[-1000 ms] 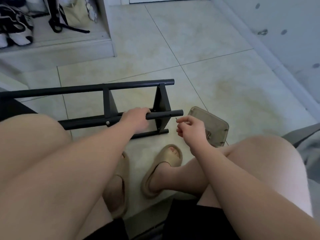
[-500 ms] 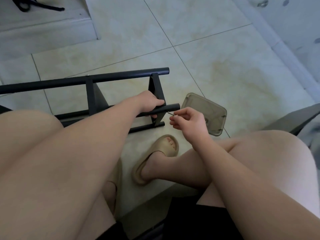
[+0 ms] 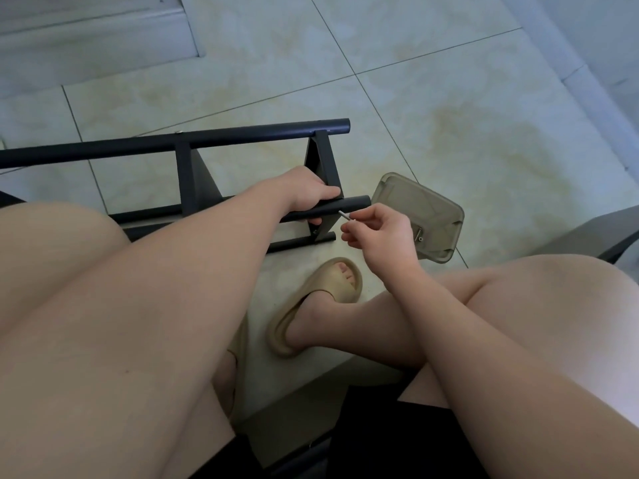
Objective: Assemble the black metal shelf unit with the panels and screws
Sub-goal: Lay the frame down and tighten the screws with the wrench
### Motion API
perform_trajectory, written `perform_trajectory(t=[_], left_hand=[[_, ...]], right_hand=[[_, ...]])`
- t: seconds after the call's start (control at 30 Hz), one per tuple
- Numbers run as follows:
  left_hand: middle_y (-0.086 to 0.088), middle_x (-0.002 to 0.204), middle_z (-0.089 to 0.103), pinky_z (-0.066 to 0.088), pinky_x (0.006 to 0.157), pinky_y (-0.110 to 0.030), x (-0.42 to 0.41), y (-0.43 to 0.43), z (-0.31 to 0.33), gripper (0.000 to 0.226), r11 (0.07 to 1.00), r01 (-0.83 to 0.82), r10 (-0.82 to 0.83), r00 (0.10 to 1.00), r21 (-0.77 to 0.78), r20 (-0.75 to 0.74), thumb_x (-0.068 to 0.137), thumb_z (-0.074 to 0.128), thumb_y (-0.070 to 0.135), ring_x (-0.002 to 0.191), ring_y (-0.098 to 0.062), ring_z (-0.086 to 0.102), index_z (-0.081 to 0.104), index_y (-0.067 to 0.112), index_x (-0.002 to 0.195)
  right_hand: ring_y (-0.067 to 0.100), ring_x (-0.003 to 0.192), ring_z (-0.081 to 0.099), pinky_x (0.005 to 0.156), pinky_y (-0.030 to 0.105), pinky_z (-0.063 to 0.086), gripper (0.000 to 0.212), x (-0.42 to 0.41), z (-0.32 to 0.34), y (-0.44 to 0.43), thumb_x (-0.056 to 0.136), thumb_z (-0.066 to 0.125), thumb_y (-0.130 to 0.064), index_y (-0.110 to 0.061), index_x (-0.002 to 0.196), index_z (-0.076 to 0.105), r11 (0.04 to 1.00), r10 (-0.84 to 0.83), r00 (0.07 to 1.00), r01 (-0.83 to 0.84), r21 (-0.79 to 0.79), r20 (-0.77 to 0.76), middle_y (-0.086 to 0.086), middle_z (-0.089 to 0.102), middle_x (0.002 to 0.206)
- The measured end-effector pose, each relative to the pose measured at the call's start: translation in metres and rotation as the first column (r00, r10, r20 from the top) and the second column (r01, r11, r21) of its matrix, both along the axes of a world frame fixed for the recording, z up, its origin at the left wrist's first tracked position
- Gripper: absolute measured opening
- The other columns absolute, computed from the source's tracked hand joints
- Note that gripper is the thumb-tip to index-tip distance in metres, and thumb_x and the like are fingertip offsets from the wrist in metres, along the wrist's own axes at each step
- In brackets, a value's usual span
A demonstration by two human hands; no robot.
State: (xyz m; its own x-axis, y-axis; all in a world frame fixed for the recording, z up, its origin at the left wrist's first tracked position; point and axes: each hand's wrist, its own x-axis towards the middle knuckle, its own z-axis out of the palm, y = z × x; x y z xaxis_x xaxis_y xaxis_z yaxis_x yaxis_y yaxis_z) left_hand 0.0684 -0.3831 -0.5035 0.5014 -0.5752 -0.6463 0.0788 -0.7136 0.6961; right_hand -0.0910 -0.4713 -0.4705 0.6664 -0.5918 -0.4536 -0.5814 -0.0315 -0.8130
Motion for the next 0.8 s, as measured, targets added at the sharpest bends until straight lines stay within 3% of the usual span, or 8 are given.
perform_trajectory(t=[0.27,0.57,0.7,0.8], left_hand=[[-0.018,0.083,0.076,0.050,0.071,-0.033,-0.004,0.001,0.003,0.039,1.000,-0.011,0.011,1.000,-0.001,0.027,0.098,0.055,0.037,0.073,-0.026,0.066,0.074,0.002,0.101],[-0.007,0.068,0.073,0.050,0.057,-0.024,-0.007,0.004,0.004,0.033,1.000,-0.018,0.018,1.000,-0.019,0.010,0.097,0.059,0.034,0.064,-0.018,0.068,0.075,0.005,0.098],[-0.018,0.083,0.075,0.050,0.070,-0.033,-0.008,0.005,0.004,0.036,1.000,-0.014,0.014,1.000,-0.021,-0.007,0.097,0.058,0.036,0.073,-0.025,0.066,0.074,0.004,0.100],[-0.018,0.082,0.076,0.050,0.070,-0.032,-0.008,0.004,0.003,0.038,1.000,-0.007,0.008,1.000,-0.011,0.016,0.096,0.057,0.037,0.071,-0.024,0.064,0.075,0.004,0.099]], right_hand=[[0.014,0.078,0.073,0.086,0.043,0.059,0.025,0.000,-0.003,0.004,0.092,0.068,-0.005,-0.026,0.078,0.063,0.989,0.026,1.000,-0.025,-0.148,0.002,0.001,0.074,0.079],[0.026,0.084,0.073,0.088,0.051,0.057,0.027,0.007,-0.014,0.005,0.090,0.068,-0.003,-0.025,0.078,0.062,0.993,0.023,1.000,-0.023,-0.113,0.000,0.006,0.073,0.079],[0.024,0.083,0.074,0.088,0.049,0.058,0.026,0.010,-0.019,0.007,0.091,0.068,-0.002,-0.023,0.078,0.062,0.995,0.006,1.000,-0.004,-0.095,0.019,0.006,0.073,0.080],[0.020,0.075,0.073,0.088,0.047,0.059,0.024,0.010,-0.020,0.007,0.091,0.067,0.000,-0.019,0.079,0.062,0.999,-0.025,0.998,0.027,-0.046,0.052,0.006,0.072,0.078]])
